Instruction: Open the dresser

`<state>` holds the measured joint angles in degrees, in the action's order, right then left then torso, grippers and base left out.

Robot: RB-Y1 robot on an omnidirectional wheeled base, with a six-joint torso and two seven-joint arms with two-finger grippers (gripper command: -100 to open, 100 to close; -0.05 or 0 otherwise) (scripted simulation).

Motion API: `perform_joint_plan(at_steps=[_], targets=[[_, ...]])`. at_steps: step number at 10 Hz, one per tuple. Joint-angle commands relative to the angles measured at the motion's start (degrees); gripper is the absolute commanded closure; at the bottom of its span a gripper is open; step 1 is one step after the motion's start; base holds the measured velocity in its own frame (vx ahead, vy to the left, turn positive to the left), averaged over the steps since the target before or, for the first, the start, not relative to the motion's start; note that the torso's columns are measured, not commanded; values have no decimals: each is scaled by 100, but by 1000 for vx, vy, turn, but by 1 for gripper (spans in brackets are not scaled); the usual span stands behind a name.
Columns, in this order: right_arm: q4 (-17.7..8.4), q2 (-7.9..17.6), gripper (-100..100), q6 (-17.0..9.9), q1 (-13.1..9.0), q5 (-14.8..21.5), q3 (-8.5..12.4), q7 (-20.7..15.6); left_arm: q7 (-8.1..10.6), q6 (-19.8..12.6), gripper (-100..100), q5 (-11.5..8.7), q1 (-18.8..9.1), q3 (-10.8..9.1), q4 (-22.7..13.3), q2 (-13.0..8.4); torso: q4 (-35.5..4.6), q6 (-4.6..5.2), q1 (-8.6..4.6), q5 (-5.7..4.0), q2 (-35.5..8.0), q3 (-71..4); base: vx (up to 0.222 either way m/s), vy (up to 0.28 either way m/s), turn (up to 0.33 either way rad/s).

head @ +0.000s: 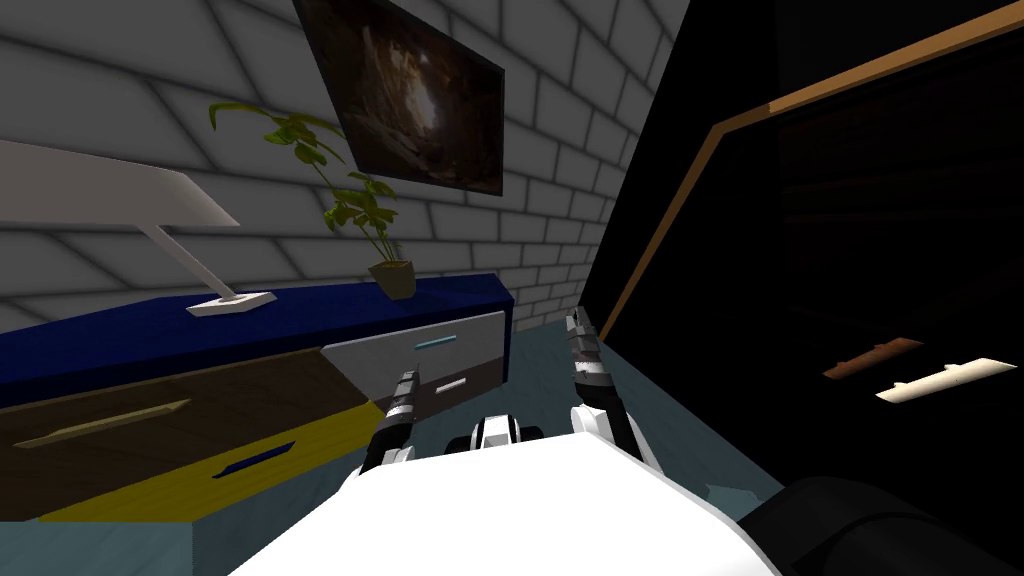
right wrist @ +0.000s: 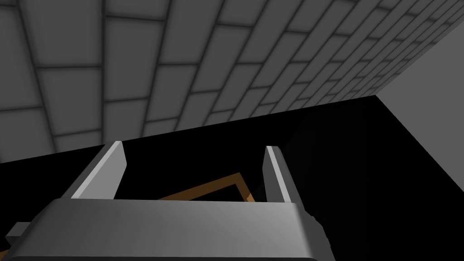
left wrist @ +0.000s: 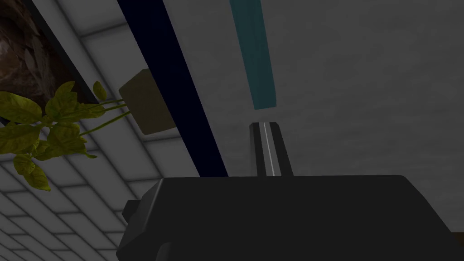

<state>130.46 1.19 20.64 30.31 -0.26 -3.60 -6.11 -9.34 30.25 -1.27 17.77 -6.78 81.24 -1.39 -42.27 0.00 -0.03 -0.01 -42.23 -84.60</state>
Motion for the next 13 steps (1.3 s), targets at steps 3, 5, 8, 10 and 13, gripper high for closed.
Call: perform_joint_plan(at_steps=[3,5,8,10,13], targets=[[0,1,0,0,3,0,1,0,1,-20,-100,-4,-3,-8,23,-473,7,0,14,4,23,-15,10,3,0],[0,1,0,0,3,0,1,0,10,-102,-100,-24,-53,-44,36,-525,0,0,5,1,0,1,69,35,0],[1,2,0,1,5,0,2,0,23,-202,-100,-44,-115,-81,15,-251,4,0,10,4,15,-9,149,70,-3],[1,1,0,1,3,0,1,0,25,-212,-100,-45,-121,-83,10,-25,-8,0,-17,-4,-34,20,31,2,1],[0,1,0,0,3,0,1,0,28,-274,-100,-54,-124,-92,82,-104,1,0,6,1,9,-4,42,-2,-8]])
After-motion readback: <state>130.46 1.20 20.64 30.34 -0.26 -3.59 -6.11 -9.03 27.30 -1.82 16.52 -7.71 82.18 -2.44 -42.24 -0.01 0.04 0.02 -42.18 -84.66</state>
